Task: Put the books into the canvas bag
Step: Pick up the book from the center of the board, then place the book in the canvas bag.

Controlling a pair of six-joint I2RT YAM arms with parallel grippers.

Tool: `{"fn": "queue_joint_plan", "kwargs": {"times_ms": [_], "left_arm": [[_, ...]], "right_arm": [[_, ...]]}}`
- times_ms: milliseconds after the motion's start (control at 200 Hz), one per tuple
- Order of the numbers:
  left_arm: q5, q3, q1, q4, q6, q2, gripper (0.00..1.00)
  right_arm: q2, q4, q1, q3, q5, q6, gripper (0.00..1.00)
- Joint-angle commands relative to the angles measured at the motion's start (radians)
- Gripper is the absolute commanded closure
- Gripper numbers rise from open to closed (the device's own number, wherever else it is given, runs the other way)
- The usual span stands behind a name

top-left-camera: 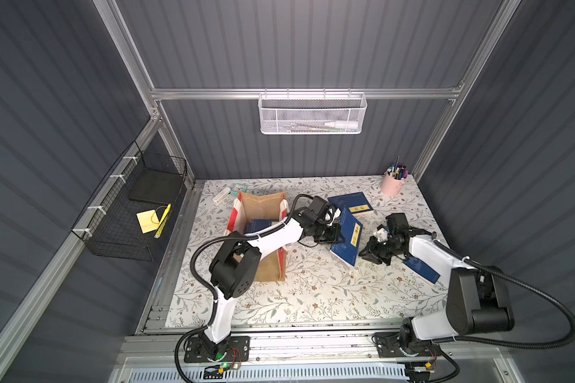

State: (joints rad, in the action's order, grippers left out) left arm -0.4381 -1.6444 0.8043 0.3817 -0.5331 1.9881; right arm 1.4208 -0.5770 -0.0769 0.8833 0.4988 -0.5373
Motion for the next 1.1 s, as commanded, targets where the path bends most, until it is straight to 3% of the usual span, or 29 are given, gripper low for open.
{"fn": "queue_joint_plan", "kwargs": {"times_ms": [0,310,495,655,805,966,1096], "left_arm": [[0.198,-0.081,0.002,0.155,0.194,-0.129,1.00],[0.746,-0.019,0.003,0.235,0.416,-0.486,1.00],[1.018,0.057,0.002,0.259,0.496,-0.658,1.00],[1.201,0.094,0.001,0.348,0.514,-0.757,1.00],[1.264,0.144,0.003,0.389,0.517,-0.845,1.00],[1.194,0.172,0.001,0.391,0.514,-0.932,1.00],[1.138,0.138,0.001,0.419,0.516,-0.925,1.00]], "right_arm": [[-0.066,-0.095,-0.037,0.091,-0.057,-0.006,0.71],[-0.073,-0.148,-0.277,0.355,-0.240,-0.043,0.55],[0.077,-0.114,-0.464,0.562,-0.285,-0.072,0.45],[0.262,-0.113,-0.629,0.798,-0.314,-0.062,0.44],[0.454,-0.182,-0.716,1.024,-0.307,-0.043,0.39],[0.567,-0.228,-0.759,1.149,-0.328,-0.033,0.37],[0.614,-0.270,-0.761,1.179,-0.355,-0.035,0.37]]}}
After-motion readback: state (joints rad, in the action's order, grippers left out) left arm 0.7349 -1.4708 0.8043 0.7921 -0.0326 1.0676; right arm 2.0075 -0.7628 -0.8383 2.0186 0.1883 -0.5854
